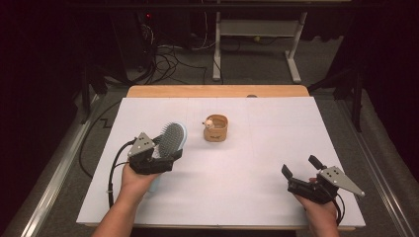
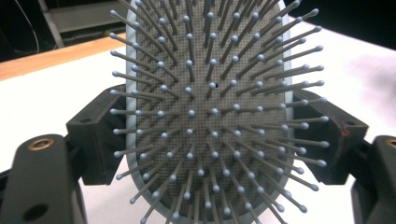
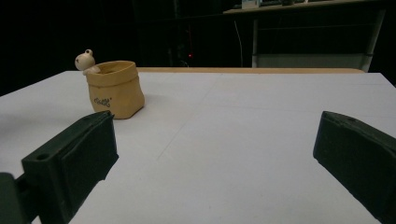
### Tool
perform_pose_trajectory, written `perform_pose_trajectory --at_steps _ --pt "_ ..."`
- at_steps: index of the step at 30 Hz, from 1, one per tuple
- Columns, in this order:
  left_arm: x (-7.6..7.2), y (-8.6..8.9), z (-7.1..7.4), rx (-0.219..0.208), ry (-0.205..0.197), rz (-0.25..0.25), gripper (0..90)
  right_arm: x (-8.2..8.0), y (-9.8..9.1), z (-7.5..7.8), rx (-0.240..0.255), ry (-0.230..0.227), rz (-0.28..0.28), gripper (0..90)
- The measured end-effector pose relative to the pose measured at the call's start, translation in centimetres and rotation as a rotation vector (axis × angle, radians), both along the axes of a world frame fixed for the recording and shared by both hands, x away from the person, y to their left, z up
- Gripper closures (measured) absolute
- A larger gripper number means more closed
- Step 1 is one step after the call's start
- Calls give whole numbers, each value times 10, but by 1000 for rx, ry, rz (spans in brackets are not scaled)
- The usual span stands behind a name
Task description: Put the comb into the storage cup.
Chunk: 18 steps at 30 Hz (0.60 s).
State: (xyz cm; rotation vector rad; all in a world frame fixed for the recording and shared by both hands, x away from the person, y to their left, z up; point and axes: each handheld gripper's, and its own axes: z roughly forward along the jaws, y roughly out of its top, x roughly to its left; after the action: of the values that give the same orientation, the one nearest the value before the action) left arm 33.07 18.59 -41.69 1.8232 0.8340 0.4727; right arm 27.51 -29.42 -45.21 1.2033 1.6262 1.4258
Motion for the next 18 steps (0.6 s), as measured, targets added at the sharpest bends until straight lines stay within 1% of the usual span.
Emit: perform_pose_trajectory --at_steps 2,5,11,13,15,18 --pt "-2 -2 0 3 -13 -3 201 0 0 0 -1 0 2 3" --pt "-3 -3 0 -13 -23 -7 201 0 0 0 -1 -1 4 3" --pt "-7 -5 2 -25 -55 -6 201 -1 1 1 -3 -6 6 3" --pt "-8 -5 3 -39 -66 -12 201 -1 1 1 -3 -5 8 3" --pt "-10 -5 4 -43 -81 -10 201 -1 1 1 -2 -4 9 4" --pt "-11 -5 5 -49 -91 -12 201 -1 1 1 -2 -4 10 3"
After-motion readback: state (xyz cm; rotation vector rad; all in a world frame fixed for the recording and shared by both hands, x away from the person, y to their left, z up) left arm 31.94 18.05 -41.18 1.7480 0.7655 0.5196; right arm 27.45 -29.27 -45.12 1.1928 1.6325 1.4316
